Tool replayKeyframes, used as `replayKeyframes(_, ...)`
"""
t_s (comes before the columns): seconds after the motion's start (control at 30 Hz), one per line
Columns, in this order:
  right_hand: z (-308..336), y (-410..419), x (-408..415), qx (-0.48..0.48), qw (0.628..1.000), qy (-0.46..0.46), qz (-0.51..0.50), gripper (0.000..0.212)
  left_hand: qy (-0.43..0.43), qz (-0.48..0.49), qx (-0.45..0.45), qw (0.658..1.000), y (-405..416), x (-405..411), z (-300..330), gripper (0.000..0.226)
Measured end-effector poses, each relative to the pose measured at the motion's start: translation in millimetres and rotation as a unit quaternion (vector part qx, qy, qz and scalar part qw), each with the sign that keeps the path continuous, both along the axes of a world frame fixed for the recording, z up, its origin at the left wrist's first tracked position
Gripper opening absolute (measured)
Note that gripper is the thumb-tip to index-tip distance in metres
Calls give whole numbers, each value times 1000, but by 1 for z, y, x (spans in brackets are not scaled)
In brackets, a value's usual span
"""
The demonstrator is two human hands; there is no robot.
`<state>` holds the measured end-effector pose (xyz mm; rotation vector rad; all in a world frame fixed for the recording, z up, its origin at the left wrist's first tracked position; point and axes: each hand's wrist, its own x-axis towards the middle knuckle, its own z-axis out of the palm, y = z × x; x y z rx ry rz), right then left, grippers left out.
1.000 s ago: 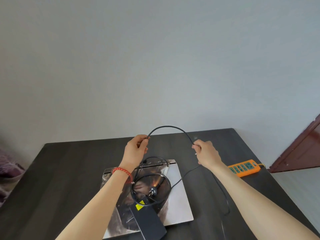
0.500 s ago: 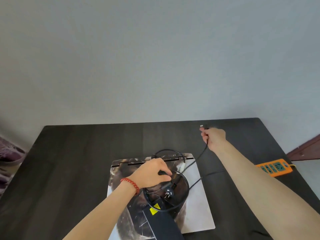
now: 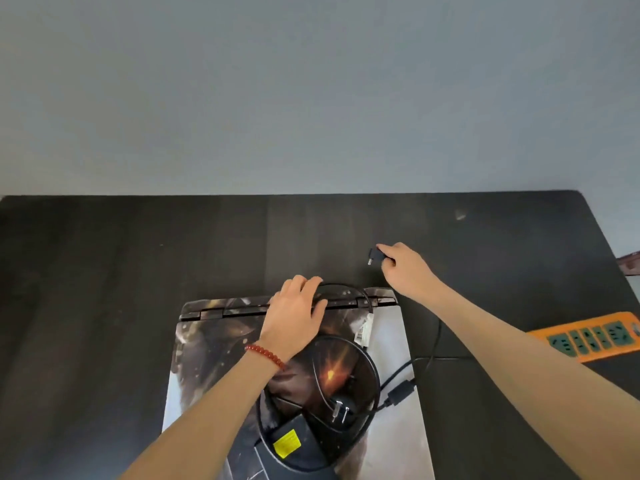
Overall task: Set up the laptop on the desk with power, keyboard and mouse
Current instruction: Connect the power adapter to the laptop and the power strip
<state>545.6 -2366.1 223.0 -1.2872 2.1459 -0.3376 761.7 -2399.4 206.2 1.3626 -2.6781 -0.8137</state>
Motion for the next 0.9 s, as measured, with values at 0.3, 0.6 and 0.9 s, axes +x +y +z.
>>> replayKeyframes(0.3, -32, -15, 43, -25, 991, -57, 120, 25, 18, -136, -116, 984, 14, 29, -11, 31)
replayKeyframes(0.6, -41, -12, 48, -46, 992, -2, 121, 28, 38, -122, -115, 985, 15, 26, -25, 34)
replayKeyframes(0.9, -43, -20, 64, -44, 988, 12, 150, 30, 70, -68, -120, 988, 19, 22, -25, 31)
